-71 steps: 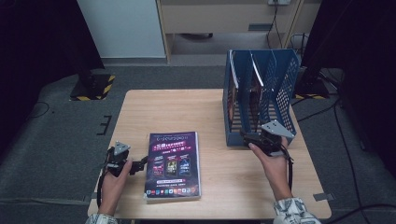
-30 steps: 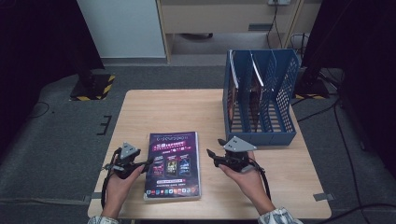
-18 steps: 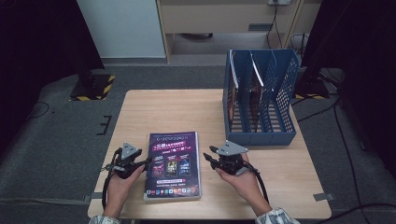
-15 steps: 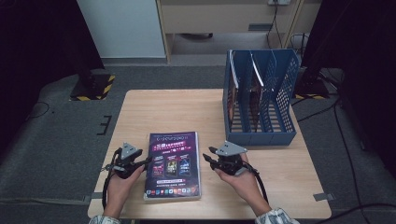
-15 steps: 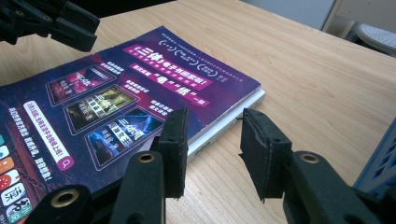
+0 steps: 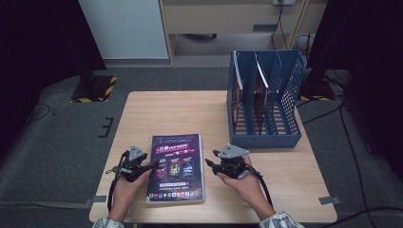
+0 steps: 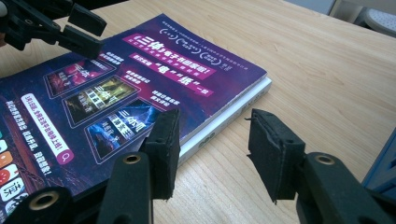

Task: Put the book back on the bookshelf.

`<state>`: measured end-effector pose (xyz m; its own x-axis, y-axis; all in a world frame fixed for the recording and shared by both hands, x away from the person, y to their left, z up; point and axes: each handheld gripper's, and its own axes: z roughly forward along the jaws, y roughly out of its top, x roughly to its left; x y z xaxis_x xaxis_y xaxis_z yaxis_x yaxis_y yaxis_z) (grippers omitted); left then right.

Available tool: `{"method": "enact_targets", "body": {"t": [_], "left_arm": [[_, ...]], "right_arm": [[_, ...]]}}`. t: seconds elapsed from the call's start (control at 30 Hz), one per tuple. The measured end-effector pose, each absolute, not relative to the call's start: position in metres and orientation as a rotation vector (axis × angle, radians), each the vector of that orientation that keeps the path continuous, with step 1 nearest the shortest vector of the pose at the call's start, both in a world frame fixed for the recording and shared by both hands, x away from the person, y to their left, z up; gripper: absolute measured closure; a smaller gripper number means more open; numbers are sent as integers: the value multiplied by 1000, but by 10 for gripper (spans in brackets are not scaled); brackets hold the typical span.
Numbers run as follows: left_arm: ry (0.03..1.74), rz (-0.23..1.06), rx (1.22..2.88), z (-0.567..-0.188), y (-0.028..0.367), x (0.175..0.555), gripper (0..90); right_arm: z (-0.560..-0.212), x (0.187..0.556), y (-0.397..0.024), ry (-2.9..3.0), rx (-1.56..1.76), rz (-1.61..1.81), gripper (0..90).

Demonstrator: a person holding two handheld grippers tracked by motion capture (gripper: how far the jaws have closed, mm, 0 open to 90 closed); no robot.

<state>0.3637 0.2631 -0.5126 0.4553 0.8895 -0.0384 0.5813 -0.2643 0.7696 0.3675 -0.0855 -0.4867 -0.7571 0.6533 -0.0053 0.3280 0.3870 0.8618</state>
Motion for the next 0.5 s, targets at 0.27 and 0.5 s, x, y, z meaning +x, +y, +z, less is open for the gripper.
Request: {"method": "enact_targets", "body": {"t": [0.27, 0.5], "left_arm": [[1225, 435, 1930, -516, 265, 365, 403], [1205, 473, 1953, -515, 262, 364, 429]], "right_arm": [[-488, 369, -86, 2317, 868, 1305, 511], [-490, 370, -85, 2326, 879, 1299, 494]]}}
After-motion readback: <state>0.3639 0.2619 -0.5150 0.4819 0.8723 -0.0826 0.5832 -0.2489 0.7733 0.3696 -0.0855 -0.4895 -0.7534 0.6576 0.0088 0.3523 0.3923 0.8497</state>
